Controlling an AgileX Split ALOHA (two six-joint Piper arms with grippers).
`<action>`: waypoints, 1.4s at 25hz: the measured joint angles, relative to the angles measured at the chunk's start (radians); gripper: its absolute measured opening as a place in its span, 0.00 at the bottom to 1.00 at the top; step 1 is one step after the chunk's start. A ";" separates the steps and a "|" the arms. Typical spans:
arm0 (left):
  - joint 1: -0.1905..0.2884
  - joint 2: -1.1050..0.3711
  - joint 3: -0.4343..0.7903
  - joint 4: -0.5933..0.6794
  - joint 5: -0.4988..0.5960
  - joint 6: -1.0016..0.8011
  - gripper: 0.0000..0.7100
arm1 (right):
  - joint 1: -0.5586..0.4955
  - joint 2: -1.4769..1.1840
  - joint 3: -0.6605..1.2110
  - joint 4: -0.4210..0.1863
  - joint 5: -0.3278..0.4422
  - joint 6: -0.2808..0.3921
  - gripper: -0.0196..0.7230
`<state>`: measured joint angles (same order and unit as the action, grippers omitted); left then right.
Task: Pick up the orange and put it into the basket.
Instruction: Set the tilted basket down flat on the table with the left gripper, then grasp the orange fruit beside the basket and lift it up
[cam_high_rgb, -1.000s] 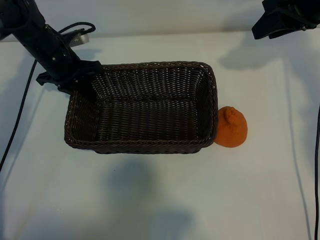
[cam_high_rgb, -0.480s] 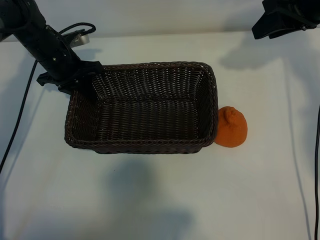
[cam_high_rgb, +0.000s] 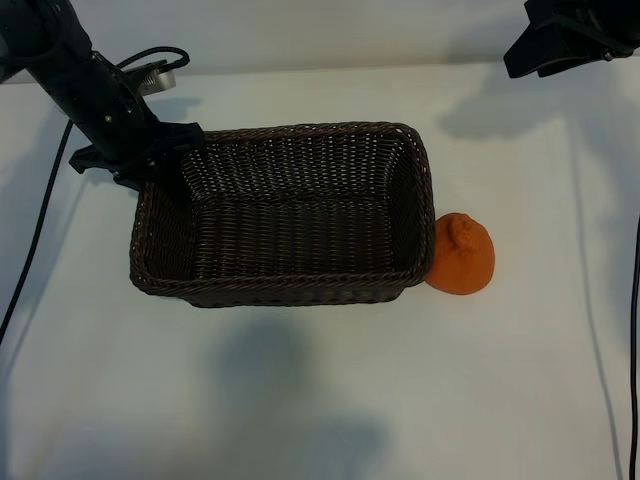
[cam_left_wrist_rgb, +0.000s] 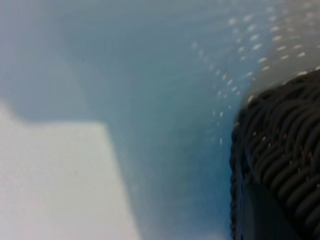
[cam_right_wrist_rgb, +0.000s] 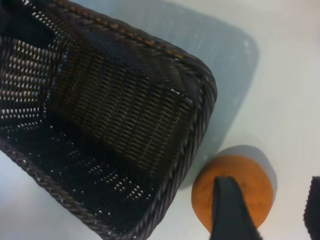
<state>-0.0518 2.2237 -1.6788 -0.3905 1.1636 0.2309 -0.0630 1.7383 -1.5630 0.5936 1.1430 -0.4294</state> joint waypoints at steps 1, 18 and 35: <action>0.000 0.000 0.000 0.000 0.000 0.000 0.26 | 0.000 0.000 0.000 0.000 0.000 0.000 0.53; 0.000 0.003 -0.060 0.026 0.000 0.001 0.65 | 0.000 0.000 0.000 0.000 -0.002 0.001 0.53; 0.012 -0.047 -0.060 0.027 0.012 -0.003 0.71 | 0.000 0.000 0.000 0.000 -0.002 0.001 0.53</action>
<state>-0.0403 2.1769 -1.7384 -0.3634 1.1758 0.2278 -0.0630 1.7383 -1.5630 0.5936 1.1412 -0.4283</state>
